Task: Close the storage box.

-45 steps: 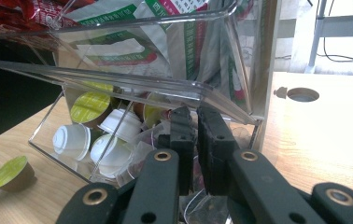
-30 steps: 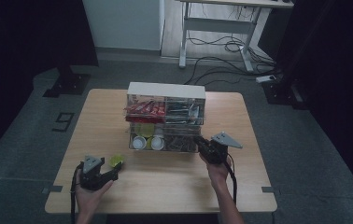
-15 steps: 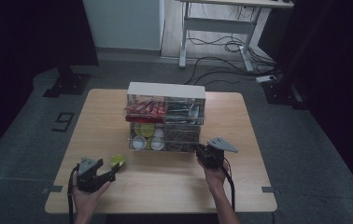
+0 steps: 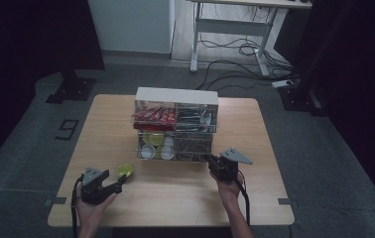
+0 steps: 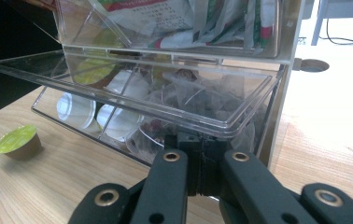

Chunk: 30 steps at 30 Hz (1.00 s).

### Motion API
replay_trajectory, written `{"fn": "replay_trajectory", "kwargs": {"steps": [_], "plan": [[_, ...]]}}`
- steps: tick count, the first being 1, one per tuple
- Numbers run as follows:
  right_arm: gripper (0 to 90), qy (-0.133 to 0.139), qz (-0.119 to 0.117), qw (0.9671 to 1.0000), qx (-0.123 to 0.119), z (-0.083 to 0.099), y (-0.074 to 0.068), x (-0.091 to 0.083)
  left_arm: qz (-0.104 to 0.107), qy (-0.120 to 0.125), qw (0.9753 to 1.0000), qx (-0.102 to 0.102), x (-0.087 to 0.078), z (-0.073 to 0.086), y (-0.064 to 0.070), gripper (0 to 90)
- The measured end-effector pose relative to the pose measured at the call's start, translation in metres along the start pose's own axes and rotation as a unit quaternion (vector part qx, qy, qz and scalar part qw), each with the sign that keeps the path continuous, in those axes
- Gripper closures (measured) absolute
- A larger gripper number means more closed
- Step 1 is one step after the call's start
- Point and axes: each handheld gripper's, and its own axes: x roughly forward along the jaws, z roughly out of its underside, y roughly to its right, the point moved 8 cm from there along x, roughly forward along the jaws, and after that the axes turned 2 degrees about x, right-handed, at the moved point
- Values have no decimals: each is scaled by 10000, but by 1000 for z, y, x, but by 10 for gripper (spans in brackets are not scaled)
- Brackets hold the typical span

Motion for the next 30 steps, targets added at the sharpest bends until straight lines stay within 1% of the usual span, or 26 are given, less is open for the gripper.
{"fn": "replay_trajectory", "kwargs": {"steps": [4, 11, 16, 21, 30], "plan": [[892, -53, 18, 10000, -5, 4, 1, 0, 29, -10, 10000, -19, 0, 1, 0, 275], [891, -133, 38, 9999, 8, 12, 1, -1, 40, -8, 9999, -94, -2, 0, -5, 275], [891, -215, 63, 9997, 24, 18, 1, -3, 49, -33, 9999, -87, -1, 1, -5, 274], [888, -284, 70, 9996, 28, 24, 0, -4, 26, -22, 9999, -141, -3, 1, -9, 275], [885, -464, 82, 9989, 9, 35, 0, -2, 12, -16, 9999, -168, -5, 0, -13, 276]]}}
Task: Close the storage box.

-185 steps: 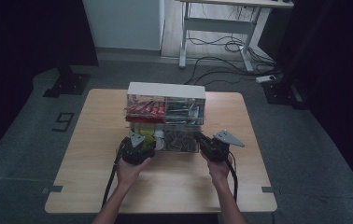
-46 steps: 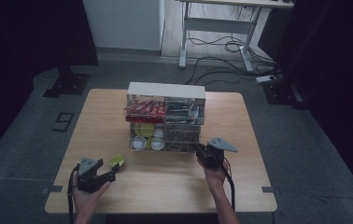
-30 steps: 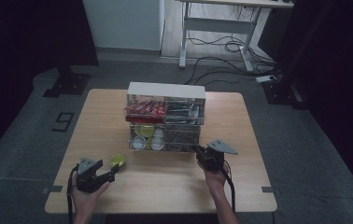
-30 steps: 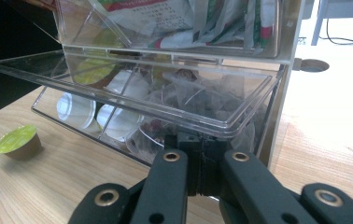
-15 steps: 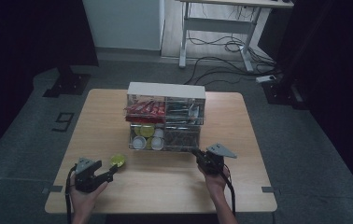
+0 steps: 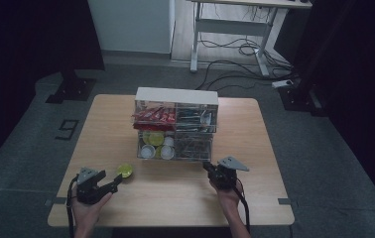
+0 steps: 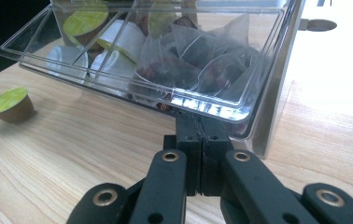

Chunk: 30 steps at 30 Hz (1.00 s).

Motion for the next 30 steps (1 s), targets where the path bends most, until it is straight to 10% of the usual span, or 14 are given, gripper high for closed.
{"fn": "replay_trajectory", "kwargs": {"steps": [18, 30], "plan": [[840, -163, -49, 9998, 42, 11, 0, 3, 21, -28, 10000, 11, 1, 2, 1, 278], [547, -80, -187, 9995, -248, 9, -3, -10, 8, -96, 9999, 31, 1, 7, 1, 286]]}}
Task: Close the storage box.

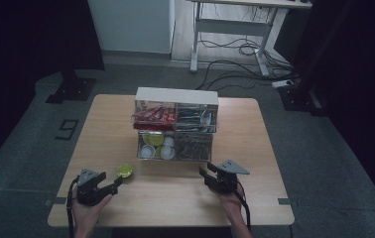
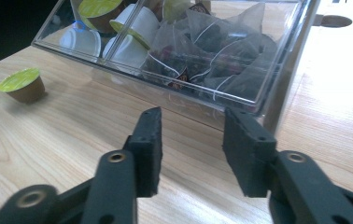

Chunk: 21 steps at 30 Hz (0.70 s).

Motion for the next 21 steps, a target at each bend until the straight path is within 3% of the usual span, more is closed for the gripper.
{"fn": "replay_trajectory", "kwargs": {"steps": [13, 21], "plan": [[504, -4, 188, 9995, -239, 20, 22, -29, 145, -101, 9998, 79, 3, 3, 7, 287], [504, -32, 362, 9993, -88, 36, 40, -51, 118, -176, 9997, 107, 4, 6, 7, 287]]}}
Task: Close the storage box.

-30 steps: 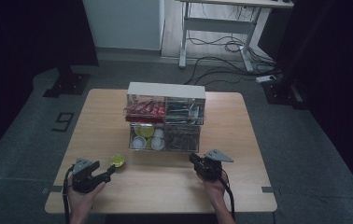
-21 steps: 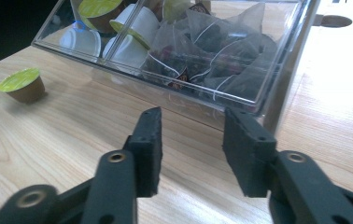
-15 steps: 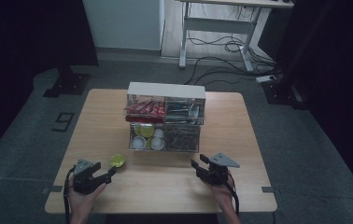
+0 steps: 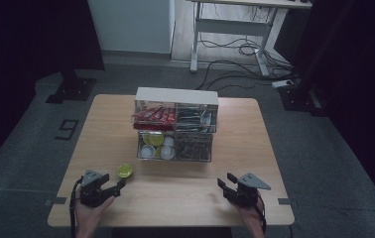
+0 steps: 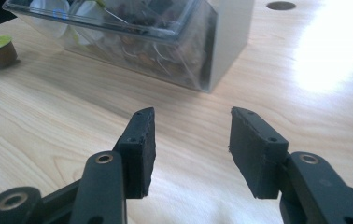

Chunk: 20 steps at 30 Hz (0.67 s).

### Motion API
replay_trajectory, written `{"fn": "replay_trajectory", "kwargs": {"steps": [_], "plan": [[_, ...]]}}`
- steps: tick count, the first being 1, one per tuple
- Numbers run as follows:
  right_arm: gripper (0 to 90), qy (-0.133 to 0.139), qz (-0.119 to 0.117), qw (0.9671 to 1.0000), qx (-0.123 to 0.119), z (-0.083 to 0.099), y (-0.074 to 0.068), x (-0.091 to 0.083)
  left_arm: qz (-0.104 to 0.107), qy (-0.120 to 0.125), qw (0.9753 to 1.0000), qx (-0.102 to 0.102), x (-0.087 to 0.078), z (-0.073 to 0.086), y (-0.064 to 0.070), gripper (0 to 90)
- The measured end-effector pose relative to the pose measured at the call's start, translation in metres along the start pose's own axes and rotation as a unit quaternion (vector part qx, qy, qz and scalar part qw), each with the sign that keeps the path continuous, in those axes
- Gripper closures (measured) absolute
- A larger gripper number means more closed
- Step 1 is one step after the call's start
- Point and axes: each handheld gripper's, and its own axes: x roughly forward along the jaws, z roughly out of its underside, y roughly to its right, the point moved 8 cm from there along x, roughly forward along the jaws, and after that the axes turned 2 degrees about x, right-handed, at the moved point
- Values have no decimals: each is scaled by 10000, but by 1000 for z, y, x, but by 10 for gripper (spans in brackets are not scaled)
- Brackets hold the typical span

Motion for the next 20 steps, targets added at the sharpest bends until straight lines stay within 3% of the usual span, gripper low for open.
{"fn": "replay_trajectory", "kwargs": {"steps": [7, 13, 20], "plan": [[503, -80, 187, 9998, 70, 17, 20, -13, 35, -162, 9998, 87, 6, 6, 4, 287], [490, -232, 277, 9993, 79, 24, 34, -11, 38, -295, 9995, 133, 10, 10, 8, 286], [476, -254, 293, 9992, 15, 23, 34, -10, 70, -289, 9994, 172, 8, 9, 8, 286]]}}
